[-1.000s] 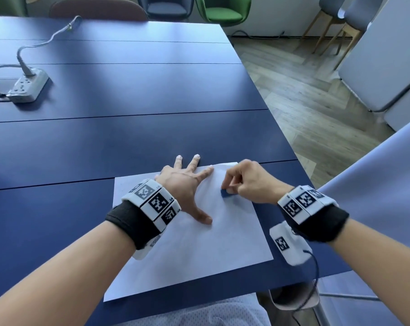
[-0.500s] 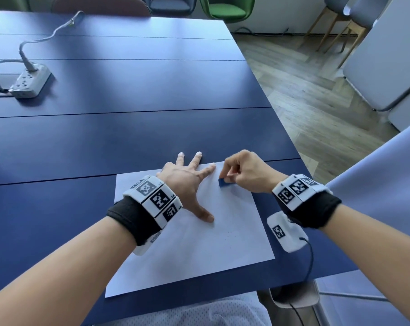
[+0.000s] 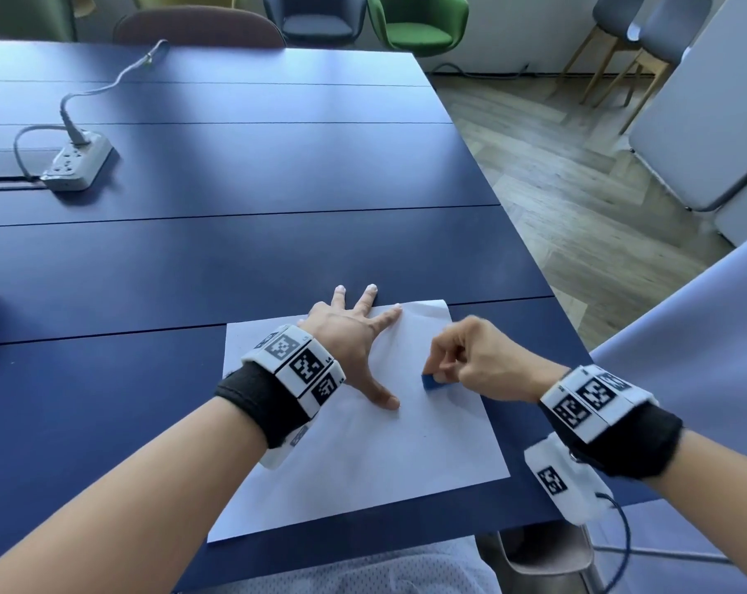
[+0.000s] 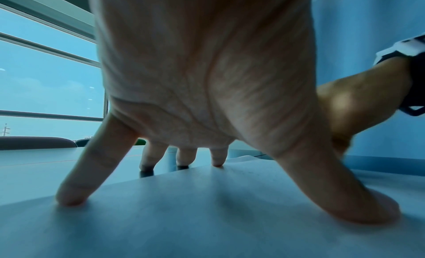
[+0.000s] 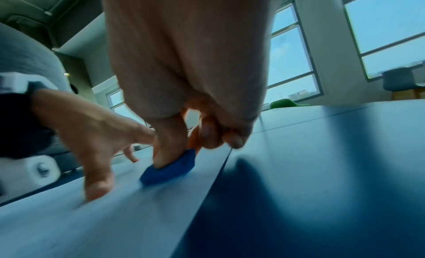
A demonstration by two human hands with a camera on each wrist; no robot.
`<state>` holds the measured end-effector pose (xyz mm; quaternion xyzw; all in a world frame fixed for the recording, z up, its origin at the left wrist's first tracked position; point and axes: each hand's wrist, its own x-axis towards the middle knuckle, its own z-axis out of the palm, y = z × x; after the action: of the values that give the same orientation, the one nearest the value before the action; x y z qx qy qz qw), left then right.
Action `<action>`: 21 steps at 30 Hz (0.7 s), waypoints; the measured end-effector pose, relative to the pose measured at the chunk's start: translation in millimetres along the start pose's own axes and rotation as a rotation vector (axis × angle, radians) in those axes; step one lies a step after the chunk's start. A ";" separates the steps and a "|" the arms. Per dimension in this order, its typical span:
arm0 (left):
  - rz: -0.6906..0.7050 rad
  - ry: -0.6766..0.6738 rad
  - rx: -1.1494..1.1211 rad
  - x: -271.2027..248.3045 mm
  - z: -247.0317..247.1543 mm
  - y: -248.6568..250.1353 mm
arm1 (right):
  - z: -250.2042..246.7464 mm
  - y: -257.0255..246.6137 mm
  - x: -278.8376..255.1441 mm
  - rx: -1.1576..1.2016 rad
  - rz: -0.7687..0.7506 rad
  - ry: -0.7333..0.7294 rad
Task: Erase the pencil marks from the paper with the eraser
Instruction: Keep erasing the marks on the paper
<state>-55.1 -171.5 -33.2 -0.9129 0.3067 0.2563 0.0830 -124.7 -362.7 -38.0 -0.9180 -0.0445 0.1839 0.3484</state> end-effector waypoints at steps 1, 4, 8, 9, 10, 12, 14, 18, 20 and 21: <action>0.002 0.000 0.005 -0.1 -0.2 0.5 | 0.9 0.8 -5.8 -0.013 0.009 -0.074; -0.003 -0.008 0.012 -1.7 -0.9 1.5 | 0.1 0.5 -5.5 -0.039 0.019 -0.065; -0.006 -0.004 0.016 -1.5 -1.9 2.2 | 6.5 -0.7 -15.5 -0.003 0.019 0.054; -0.006 -0.004 0.015 -1.5 -1.8 2.4 | 8.4 0.9 -23.5 -0.015 0.027 -0.007; -0.006 -0.005 0.015 -1.6 -2.2 2.3 | 9.7 0.9 -31.1 -0.030 0.035 -0.086; -0.008 -0.008 0.014 -2.4 -2.6 2.2 | 9.1 -1.0 -35.7 -0.046 0.039 -0.166; -0.010 -0.011 0.015 -2.9 -2.8 2.2 | 7.4 -3.6 -25.3 -0.040 0.021 -0.062; -0.009 -0.004 0.012 -3.1 -1.9 1.9 | 13.6 -1.6 -18.6 0.038 0.015 0.130; -0.007 -0.004 0.013 -2.8 -2.0 1.4 | 15.0 4.7 -31.7 0.018 0.016 0.033; -0.007 -0.004 0.010 -2.7 -2.3 1.4 | 14.1 5.7 -37.9 0.000 0.028 -0.048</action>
<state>-56.8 -172.0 -29.8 -0.9130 0.3047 0.2563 0.0890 -165.3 -366.1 -39.8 -0.9138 -0.0401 0.2107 0.3449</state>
